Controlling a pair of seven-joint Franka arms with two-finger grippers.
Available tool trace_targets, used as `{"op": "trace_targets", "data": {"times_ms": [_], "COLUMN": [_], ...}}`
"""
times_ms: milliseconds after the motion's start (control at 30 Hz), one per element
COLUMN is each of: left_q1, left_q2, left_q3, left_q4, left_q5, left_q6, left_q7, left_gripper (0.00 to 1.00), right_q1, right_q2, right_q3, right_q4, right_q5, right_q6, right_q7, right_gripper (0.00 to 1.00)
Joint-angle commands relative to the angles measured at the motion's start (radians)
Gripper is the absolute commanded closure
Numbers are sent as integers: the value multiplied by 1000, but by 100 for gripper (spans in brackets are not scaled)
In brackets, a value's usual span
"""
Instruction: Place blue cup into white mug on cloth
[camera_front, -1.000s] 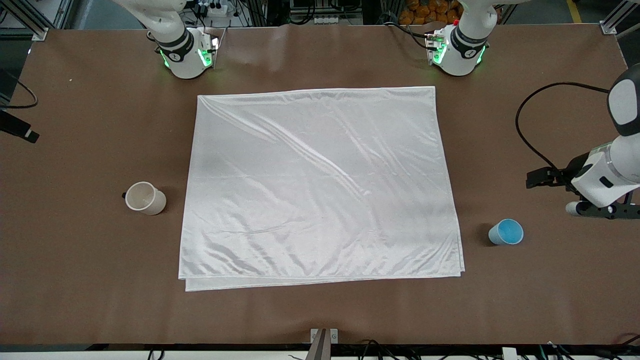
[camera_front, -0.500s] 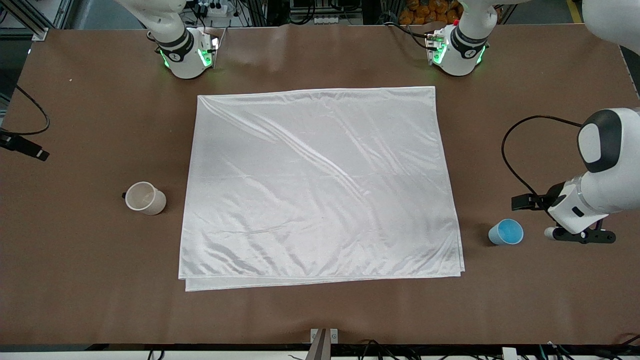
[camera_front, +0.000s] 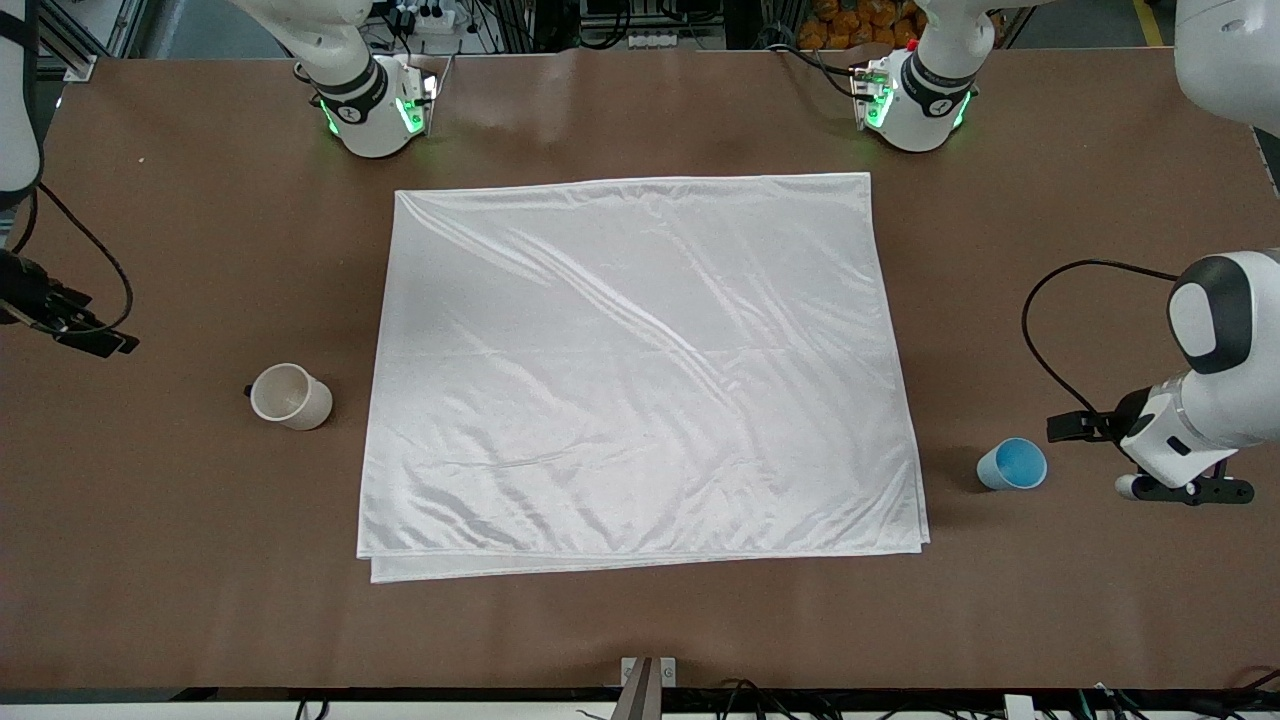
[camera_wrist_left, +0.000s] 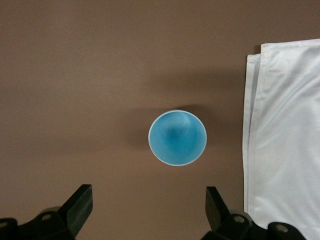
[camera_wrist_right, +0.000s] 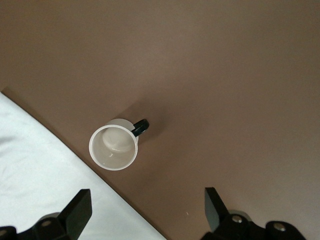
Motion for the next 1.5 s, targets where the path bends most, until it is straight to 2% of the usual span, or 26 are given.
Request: {"op": "trace_targets", "data": {"times_ms": [0,167,800,1067,1400,1433,1467], "left_q1": [16,16,10,8,8,8,8], "left_q2": [59,85,160,176,193,194,194], "left_q3": [-5,-5,-5,-5,-5,-5,-5], "left_q4": [17,19,17,17,16,16,14], "left_q5": [23,23,24,26,27,27,27], "left_q6": [74,106,209,224,224,224,224], "left_q7": [19,19,18,18,19,19,19], "left_gripper": [0,0,0,0,0,2,9], "right_q1": [-4,-5,2,2,12,12,9], "right_q2": [17,36,39,100,151,151,152], "right_q3": [11,9,12,12,12,12,12], "right_q4": [-17,-51,-339,-341,-341,-341,-340], "right_q5": [2,2,7,35,35,35,35], "right_q6": [25,77,488,522,571,571,571], "right_q7": [155,317,486,529,604,607,607], "right_gripper": [0,0,3,9,9,9,9]}}
